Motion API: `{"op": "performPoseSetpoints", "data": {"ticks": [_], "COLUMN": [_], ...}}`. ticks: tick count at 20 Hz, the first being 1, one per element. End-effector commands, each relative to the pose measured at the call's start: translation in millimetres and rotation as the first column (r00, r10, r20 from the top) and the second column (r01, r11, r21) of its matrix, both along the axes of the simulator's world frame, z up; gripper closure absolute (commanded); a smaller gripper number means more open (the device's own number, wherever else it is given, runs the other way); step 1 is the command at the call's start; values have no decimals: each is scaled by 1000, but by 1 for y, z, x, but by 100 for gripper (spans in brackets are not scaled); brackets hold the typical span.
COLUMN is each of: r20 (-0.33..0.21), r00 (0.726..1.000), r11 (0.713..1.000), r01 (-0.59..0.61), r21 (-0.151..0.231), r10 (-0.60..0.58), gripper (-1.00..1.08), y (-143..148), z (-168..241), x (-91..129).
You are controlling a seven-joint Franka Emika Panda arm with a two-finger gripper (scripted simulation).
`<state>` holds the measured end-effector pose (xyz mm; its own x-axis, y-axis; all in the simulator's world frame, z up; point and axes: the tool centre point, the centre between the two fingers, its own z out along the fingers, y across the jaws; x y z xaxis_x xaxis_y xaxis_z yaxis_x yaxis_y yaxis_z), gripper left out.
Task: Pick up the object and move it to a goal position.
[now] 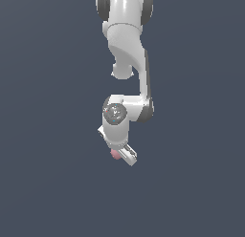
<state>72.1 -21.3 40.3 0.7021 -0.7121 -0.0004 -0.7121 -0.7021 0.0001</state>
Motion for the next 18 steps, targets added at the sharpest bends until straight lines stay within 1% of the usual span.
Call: {"op": "performPoseSetpoints", "data": {"ticks": [1,5,9,13,18], "r20": [0,0,0,0,0], "r00": [1000,1000,1000,1000,1000], "r11": [1000,1000,1000,1000,1000], "r01": [0,0,0,0,0], "r21": [0,0,0,0,0], "r10": [0,0,0,0,0], "gripper": [108,108,108,108,108], "y": [-4,-14,-28,-49,-80], "z": [1,4,8,13,21], "x": [-4,-15,-31,-53,-87]}}
